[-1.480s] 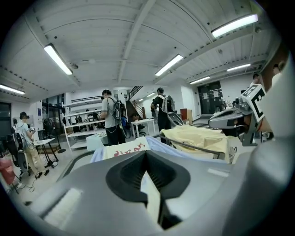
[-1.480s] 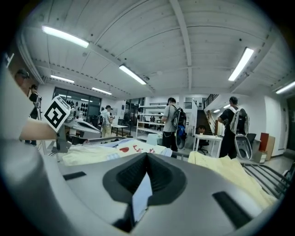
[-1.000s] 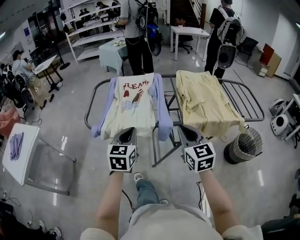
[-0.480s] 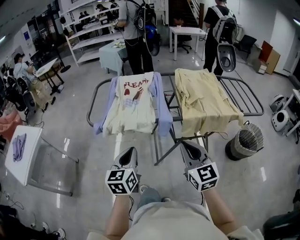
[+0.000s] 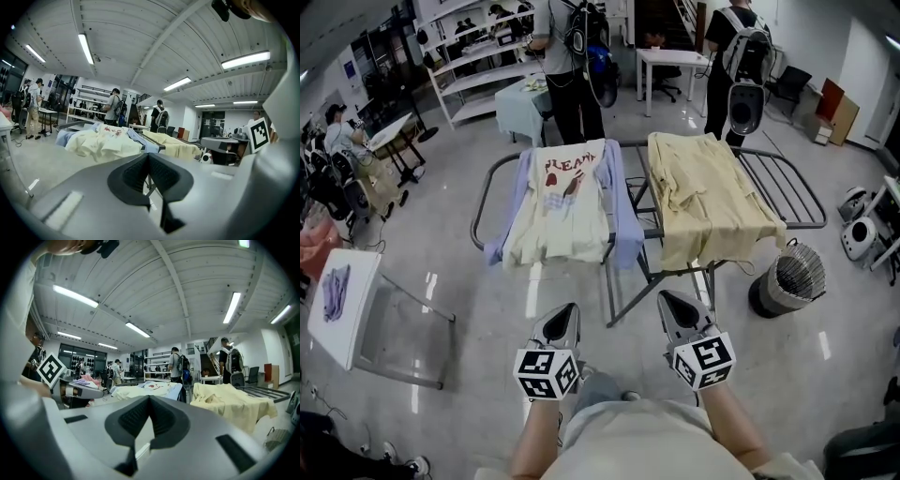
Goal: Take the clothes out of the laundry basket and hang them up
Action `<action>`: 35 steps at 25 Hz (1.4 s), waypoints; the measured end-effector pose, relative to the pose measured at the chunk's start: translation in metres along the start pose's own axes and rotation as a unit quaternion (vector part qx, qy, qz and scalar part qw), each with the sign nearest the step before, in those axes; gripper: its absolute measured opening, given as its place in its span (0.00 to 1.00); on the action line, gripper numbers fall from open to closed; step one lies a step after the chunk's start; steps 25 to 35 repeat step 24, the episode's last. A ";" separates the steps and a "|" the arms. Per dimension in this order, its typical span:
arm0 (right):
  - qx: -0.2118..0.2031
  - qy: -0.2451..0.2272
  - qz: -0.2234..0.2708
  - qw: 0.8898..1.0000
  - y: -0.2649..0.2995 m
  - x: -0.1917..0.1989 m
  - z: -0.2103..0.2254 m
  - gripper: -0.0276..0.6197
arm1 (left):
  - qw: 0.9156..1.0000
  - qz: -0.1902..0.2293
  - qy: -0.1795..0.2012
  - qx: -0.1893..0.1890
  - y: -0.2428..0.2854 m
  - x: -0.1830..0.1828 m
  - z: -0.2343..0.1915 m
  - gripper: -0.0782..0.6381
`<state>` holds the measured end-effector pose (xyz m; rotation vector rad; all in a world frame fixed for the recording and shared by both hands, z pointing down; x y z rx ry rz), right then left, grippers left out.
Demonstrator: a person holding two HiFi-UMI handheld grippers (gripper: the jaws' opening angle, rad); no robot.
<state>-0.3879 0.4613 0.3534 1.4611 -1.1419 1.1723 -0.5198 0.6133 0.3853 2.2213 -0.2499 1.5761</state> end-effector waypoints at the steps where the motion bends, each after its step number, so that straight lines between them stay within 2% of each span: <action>1: 0.002 0.002 0.000 1.000 0.000 0.000 0.001 0.04 | 1.000 0.000 -0.001 0.001 0.000 0.000 0.000 0.12; 9: 0.016 0.002 0.001 1.000 0.002 0.000 0.004 0.04 | 1.000 0.000 -0.005 0.004 0.004 -0.002 -0.001 0.12; 35: 0.019 0.005 0.011 1.000 0.002 -0.006 0.011 0.04 | 1.000 0.003 -0.013 0.008 0.012 -0.007 0.003 0.12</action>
Point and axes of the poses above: the fingertips, and each gripper's own axes: y forward along the fingers, z to its right, x out of its underside, the point moved 3 cm from there along -y, backward along the fingers, and after that the axes turned 6 degrees about -y, right-handed, at the moved point
